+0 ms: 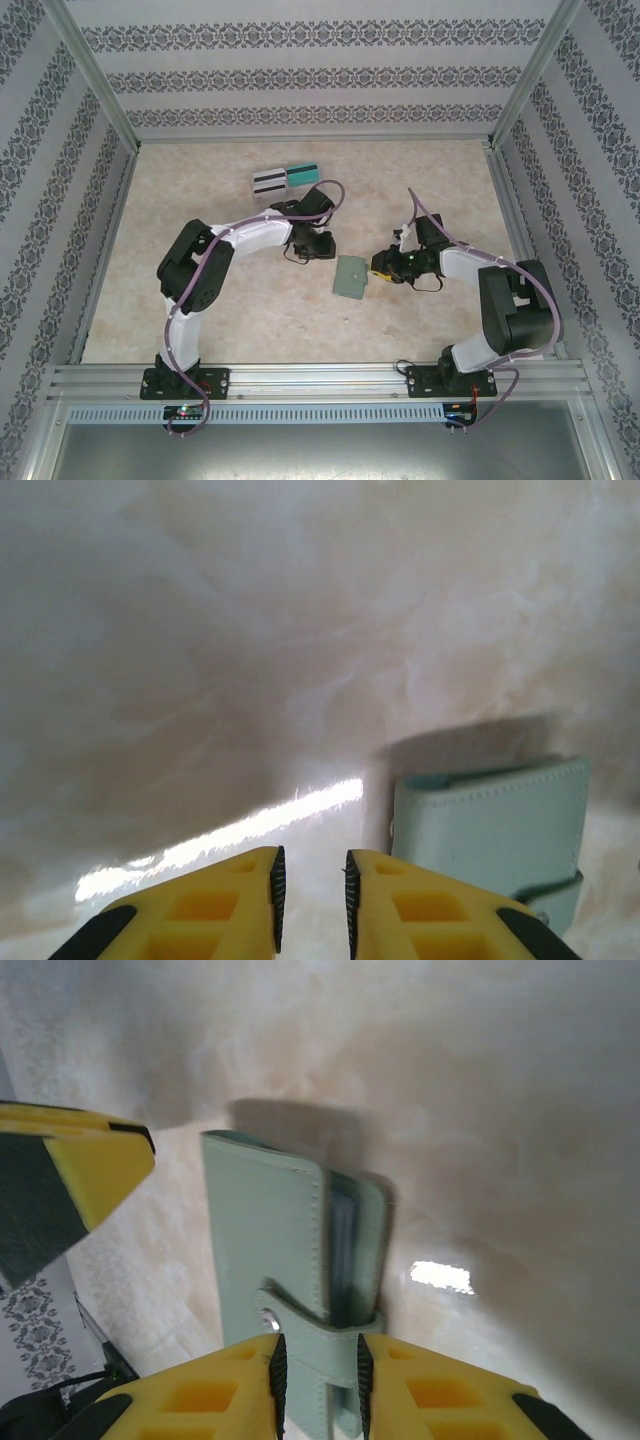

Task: Put the credit cards into the card holder
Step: Move the card holder to the center of the table, then touch the card holder at the center of the table.

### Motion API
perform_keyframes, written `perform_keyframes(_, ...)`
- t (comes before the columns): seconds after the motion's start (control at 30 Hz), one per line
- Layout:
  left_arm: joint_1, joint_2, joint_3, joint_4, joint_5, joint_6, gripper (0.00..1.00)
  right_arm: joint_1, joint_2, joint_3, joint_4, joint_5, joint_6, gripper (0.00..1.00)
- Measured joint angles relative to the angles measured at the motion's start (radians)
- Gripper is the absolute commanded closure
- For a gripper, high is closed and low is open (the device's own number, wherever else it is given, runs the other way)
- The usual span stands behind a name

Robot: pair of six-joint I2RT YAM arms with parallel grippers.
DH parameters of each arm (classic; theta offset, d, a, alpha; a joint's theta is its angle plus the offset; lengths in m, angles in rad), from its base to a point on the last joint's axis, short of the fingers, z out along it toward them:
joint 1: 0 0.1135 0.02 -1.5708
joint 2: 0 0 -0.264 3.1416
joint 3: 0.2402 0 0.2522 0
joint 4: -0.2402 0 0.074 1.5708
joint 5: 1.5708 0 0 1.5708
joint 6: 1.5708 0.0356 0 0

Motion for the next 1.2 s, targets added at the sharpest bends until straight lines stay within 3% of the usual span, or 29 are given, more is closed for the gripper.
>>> perform_keyframes(0.2,0.000,0.069,0.081,-0.016,0.014,0.010,0.76,-0.004,0.064,-0.005,0.011,0.000,0.000,0.71)
perform_keyframes(0.63,-0.027,0.097,0.087,-0.018,0.043,0.009,0.77,0.018,0.140,0.056,0.039,-0.019,0.008,0.71)
perform_keyframes(1.07,-0.031,0.098,0.090,-0.021,0.025,-0.006,0.78,0.029,0.148,0.073,0.030,-0.014,0.006,0.70)
perform_keyframes(1.2,-0.038,0.096,0.095,-0.032,0.005,-0.002,0.79,0.028,0.105,0.074,-0.022,-0.004,-0.017,0.65)
